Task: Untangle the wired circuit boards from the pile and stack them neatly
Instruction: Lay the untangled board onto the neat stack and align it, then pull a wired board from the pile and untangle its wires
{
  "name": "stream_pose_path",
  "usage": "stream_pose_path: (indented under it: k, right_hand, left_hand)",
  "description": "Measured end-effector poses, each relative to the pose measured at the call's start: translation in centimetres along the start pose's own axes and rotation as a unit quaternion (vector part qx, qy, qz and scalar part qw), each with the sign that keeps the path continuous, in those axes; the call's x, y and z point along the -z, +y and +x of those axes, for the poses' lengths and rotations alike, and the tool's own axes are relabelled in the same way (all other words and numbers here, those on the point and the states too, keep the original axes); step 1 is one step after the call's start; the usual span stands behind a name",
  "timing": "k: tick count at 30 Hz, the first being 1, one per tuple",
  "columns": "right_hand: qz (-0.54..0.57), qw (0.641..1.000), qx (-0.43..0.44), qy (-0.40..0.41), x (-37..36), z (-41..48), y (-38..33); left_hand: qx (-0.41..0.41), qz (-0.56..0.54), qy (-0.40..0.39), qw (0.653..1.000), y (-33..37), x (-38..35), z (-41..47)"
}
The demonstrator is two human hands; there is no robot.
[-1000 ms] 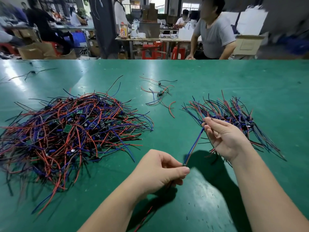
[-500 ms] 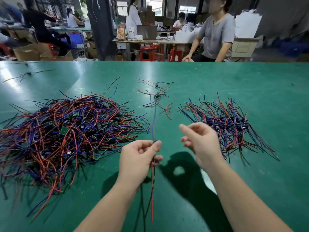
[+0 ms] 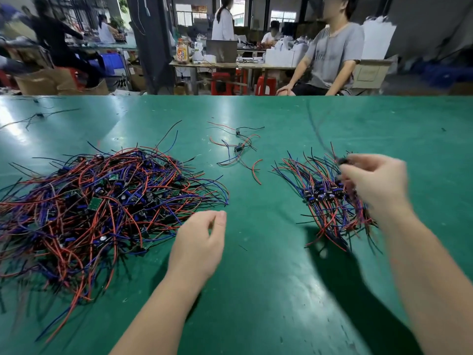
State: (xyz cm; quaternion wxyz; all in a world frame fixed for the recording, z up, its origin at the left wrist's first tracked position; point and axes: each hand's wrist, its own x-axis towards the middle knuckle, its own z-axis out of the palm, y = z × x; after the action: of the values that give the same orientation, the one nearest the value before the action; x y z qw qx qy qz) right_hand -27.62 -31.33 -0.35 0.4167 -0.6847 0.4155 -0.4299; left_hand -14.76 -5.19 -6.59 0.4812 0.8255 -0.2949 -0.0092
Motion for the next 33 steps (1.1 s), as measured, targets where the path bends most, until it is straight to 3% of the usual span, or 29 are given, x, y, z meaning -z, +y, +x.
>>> stream_pose_path:
  k: [2,4,6,8,11,15,22,25,28,33]
  right_hand:
    - [-0.131,0.986,0.02,0.1,2.3,2.9,1.5]
    - [-0.226,0.966,0.009,0.128,4.1,4.9,3.6]
    - [-0.324,0.942,-0.045,0.075,5.2,5.8,6.0]
    - [-0.401,0.91,-0.101,-0.004,5.4,5.7,7.4]
    - [-0.446,0.89,-0.094,-0.022,4.7,4.8,7.1]
    - [-0.422,0.906,0.002,-0.009,1.8,2.5,3.8]
    - [-0.219,0.95,0.151,-0.163,-5.6,-6.7,-2.3]
    - [-0.194,0.937,0.157,-0.244,-8.2,-10.9,-1.8]
    - [-0.218,0.914,0.154,-0.307,-9.5,-13.4,-0.1]
    - [-0.193,0.901,0.17,-0.35,-9.9,-15.1,1.0]
  left_hand:
    - [-0.013,0.048,0.043,0.998,-0.6,0.5,0.7]
    - [-0.018,0.148,0.082,0.985,-1.2,0.8,1.0]
    - [0.028,0.251,0.087,0.964,-1.7,1.2,1.0]
    - [0.093,0.332,0.033,0.938,-2.0,1.4,0.8]
    - [0.109,0.391,-0.005,0.914,-2.3,1.5,0.8]
    - [0.106,0.365,0.029,0.924,-2.6,2.4,1.4]
    - [0.112,0.308,0.104,0.939,-3.0,3.2,2.2]
    - [0.112,0.318,0.119,0.934,-3.0,3.0,2.1]
    - [0.11,0.333,0.085,0.933,-3.4,3.0,2.2]
    - [0.085,0.167,0.129,0.974,-3.7,4.2,2.7]
